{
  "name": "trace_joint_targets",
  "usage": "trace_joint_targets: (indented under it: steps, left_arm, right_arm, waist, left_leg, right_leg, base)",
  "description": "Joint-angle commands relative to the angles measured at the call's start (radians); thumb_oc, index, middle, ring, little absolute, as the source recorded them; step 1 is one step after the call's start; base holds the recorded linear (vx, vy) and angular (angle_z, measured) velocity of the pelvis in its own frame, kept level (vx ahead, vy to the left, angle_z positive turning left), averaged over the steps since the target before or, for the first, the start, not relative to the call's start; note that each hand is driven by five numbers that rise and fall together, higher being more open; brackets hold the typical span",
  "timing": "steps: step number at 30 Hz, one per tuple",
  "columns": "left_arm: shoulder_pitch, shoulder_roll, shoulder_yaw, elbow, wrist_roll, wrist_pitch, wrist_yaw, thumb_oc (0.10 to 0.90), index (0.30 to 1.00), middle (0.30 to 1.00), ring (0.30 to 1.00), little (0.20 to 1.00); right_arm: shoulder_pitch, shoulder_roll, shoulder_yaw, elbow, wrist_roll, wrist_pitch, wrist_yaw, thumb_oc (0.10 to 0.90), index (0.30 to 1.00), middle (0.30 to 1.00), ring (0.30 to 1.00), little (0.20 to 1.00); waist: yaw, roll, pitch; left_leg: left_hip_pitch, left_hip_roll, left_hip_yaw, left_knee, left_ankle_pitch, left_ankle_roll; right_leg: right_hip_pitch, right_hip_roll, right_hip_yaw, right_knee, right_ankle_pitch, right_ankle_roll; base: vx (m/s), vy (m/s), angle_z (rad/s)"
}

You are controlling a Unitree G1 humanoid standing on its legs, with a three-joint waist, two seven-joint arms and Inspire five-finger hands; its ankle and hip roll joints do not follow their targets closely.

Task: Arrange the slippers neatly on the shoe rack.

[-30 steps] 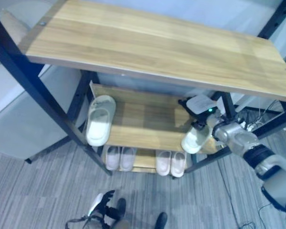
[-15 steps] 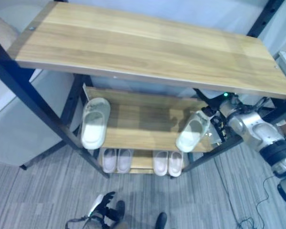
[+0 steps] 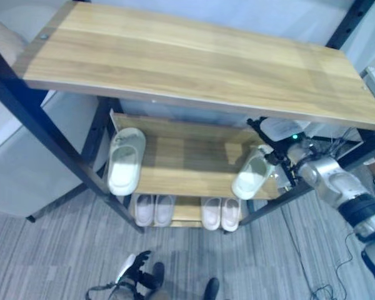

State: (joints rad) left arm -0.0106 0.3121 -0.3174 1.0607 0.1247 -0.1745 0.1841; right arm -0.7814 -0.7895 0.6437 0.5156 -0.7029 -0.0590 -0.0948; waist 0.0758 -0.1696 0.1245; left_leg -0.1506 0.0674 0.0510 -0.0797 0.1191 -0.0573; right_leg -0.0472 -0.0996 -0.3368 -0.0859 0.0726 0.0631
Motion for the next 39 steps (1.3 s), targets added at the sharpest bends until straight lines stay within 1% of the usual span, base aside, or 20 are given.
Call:
trace_joint_targets:
  steps: [1, 9, 13, 22, 27, 28, 29, 30, 34, 39]
  left_arm:
    - [-0.015, -0.061, -0.058, 0.035, 0.007, -0.030, -0.008, 0.800, 0.900, 0.900, 0.900, 0.900]
    - [-0.025, -0.055, -0.056, 0.041, 0.006, -0.032, -0.004, 0.800, 0.900, 0.900, 0.900, 0.900]
    - [-0.034, -0.052, -0.060, 0.039, 0.000, -0.033, -0.001, 0.800, 0.900, 0.900, 0.900, 0.900]
    - [-0.043, -0.043, -0.063, 0.045, -0.017, -0.030, 0.005, 0.800, 0.900, 0.900, 0.900, 0.900]
    - [-0.046, -0.044, -0.063, 0.052, -0.022, -0.029, 0.011, 0.800, 0.900, 0.900, 0.900, 0.900]
    - [-0.047, -0.045, -0.063, 0.053, -0.026, -0.029, 0.012, 0.800, 0.900, 0.900, 0.900, 0.900]
    - [-0.047, -0.046, -0.064, 0.052, -0.027, -0.028, 0.013, 0.800, 0.900, 0.900, 0.900, 0.900]
    - [-0.047, -0.046, -0.066, 0.050, -0.030, -0.028, 0.013, 0.800, 0.900, 0.900, 0.900, 0.900]
    - [-0.055, -0.050, -0.068, 0.051, -0.036, -0.028, 0.017, 0.800, 0.900, 0.900, 0.900, 0.900]
    - [-0.062, -0.055, -0.069, 0.050, -0.034, -0.030, 0.022, 0.800, 0.900, 0.900, 0.900, 0.900]
  right_arm:
    - [-0.082, -0.034, -0.088, -0.013, 0.028, 0.037, -0.066, 0.800, 0.900, 0.900, 0.900, 0.900]
    - [-0.091, -0.001, -0.087, -0.001, 0.036, 0.040, -0.077, 0.800, 0.900, 0.900, 0.900, 0.900]
    - [-0.100, 0.015, -0.077, 0.040, 0.037, 0.048, -0.080, 0.800, 0.900, 0.900, 0.900, 0.900]
    - [-0.146, 0.038, -0.017, 0.159, 0.022, 0.073, -0.076, 0.800, 0.900, 0.900, 0.900, 0.900]
    - [-0.175, 0.042, 0.006, 0.199, 0.022, 0.080, -0.075, 0.800, 0.900, 0.900, 0.900, 0.900]
    - [-0.180, 0.045, 0.009, 0.209, 0.026, 0.081, -0.079, 0.560, 0.540, 0.540, 0.540, 0.540]
    - [-0.182, 0.049, 0.013, 0.220, 0.028, 0.081, -0.077, 0.560, 0.540, 0.540, 0.540, 0.540]
    - [-0.187, 0.053, 0.019, 0.237, 0.029, 0.081, -0.075, 0.400, 0.300, 0.300, 0.300, 0.300]
    - [-0.202, 0.068, 0.027, 0.259, 0.039, 0.081, -0.075, 0.400, 0.300, 0.300, 0.300, 0.300]
    - [-0.208, 0.084, 0.020, 0.240, 0.042, 0.077, -0.081, 0.400, 0.300, 0.300, 0.300, 0.300]
  waist:
    - [0.037, -0.012, -0.010]
    - [0.046, -0.020, -0.003]
    - [0.052, -0.024, 0.004]
    - [0.063, -0.024, 0.027]
    - [0.060, -0.024, 0.034]
    - [0.059, -0.022, 0.035]
    - [0.059, -0.022, 0.035]
    - [0.060, -0.021, 0.036]
    - [0.057, -0.019, 0.034]
    - [0.054, -0.015, 0.030]
  left_leg:
    - [0.053, -0.007, 0.013, -0.008, -0.128, -0.011]
    - [0.047, -0.013, 0.006, -0.008, -0.128, -0.008]
    - [0.040, -0.017, 0.003, -0.008, -0.125, -0.006]
    - [0.021, -0.019, 0.000, -0.008, -0.116, -0.004]
    - [0.011, -0.019, 0.004, -0.008, -0.114, -0.004]
    - [0.010, -0.019, 0.004, -0.007, -0.113, -0.003]
    - [0.009, -0.019, 0.005, -0.007, -0.113, -0.004]
    - [0.007, -0.019, 0.005, -0.007, -0.113, -0.004]
    - [0.007, -0.020, 0.009, -0.007, -0.113, -0.005]
    - [0.006, -0.023, 0.007, -0.008, -0.114, -0.006]
  right_leg:
    - [0.021, -0.067, 0.023, 0.019, -0.024, 0.112]
    - [0.013, -0.074, 0.014, 0.027, -0.019, 0.113]
    - [0.009, -0.077, 0.010, 0.033, -0.020, 0.113]
    - [-0.011, -0.079, 0.011, 0.041, -0.016, 0.113]
    - [-0.023, -0.080, 0.014, 0.042, -0.013, 0.113]
    - [-0.025, -0.081, 0.015, 0.043, -0.014, 0.113]
    - [-0.027, -0.081, 0.014, 0.043, -0.013, 0.113]
    - [-0.028, -0.082, 0.014, 0.043, -0.013, 0.113]
    - [-0.028, -0.083, 0.013, 0.041, -0.014, 0.111]
    - [-0.027, -0.085, 0.008, 0.040, -0.012, 0.111]
  base:
    - [0.00, 0.000, 0.00]
    - [0.00, 0.000, 0.00]
    - [0.00, 0.000, 0.00]
    - [0.00, 0.002, 0.01]
    - [0.00, 0.000, 0.00]
    - [0.00, 0.000, 0.00]
    - [0.00, 0.000, 0.00]
    - [0.00, 0.000, 0.00]
    - [0.00, 0.000, 0.00]
    - [0.00, 0.000, 0.00]
